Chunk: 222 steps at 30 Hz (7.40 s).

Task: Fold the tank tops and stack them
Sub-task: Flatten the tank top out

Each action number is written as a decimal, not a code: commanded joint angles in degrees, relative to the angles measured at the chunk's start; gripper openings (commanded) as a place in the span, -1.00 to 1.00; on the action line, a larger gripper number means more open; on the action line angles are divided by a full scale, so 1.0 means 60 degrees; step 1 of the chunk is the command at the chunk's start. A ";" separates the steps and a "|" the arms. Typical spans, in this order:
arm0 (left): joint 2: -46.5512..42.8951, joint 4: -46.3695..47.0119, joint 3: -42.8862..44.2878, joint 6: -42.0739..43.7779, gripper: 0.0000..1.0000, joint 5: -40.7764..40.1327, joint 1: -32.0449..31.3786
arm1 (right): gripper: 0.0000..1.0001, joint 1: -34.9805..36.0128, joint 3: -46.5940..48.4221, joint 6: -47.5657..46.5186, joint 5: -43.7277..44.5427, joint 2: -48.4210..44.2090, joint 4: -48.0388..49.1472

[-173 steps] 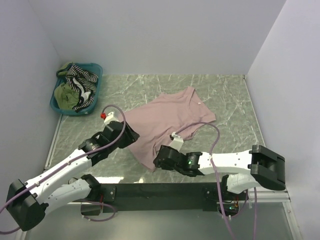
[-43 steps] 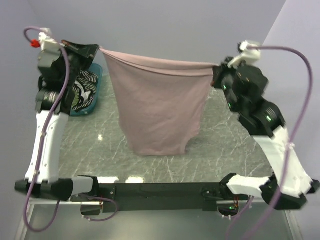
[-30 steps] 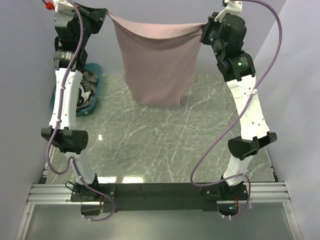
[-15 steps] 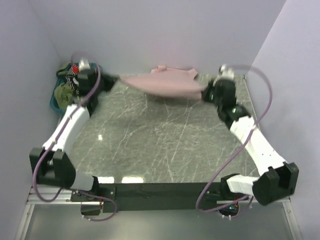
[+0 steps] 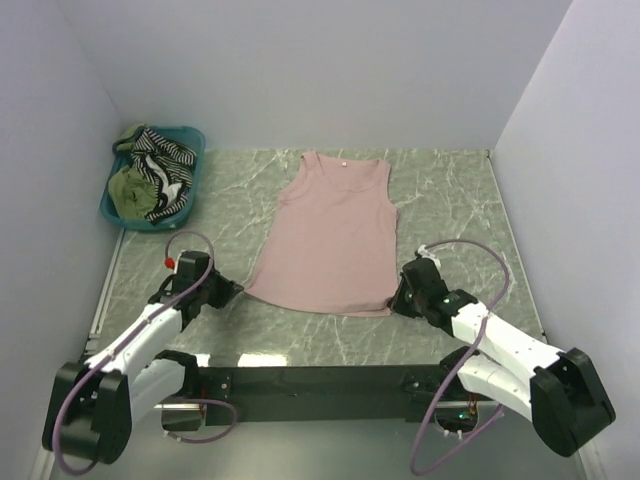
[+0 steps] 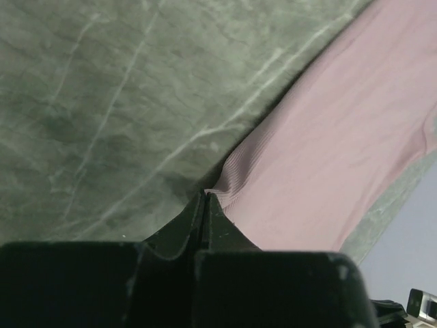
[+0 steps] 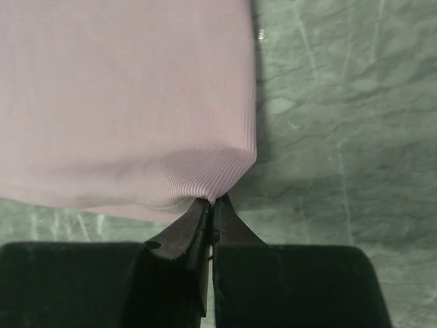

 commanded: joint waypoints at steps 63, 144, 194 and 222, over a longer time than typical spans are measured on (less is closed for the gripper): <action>0.0872 -0.3758 0.3139 -0.1240 -0.78 -0.2930 -0.5711 | 0.08 0.0344 0.2632 0.0460 0.2110 0.2721 0.0909; 0.3437 -0.4314 0.3828 -0.2119 -0.99 -0.2594 -1.0899 | -1.00 0.0004 0.2735 0.0005 0.2256 0.3880 0.1468; 0.2235 -0.4489 0.3580 0.1353 -0.99 0.0613 -0.8613 | -1.00 0.0605 0.3984 -0.0596 0.2536 0.4496 0.0030; 0.1298 -0.4814 0.3390 0.1132 -0.99 0.0423 -0.8341 | -1.00 0.1323 0.3948 -0.0155 0.3077 0.3861 -0.0423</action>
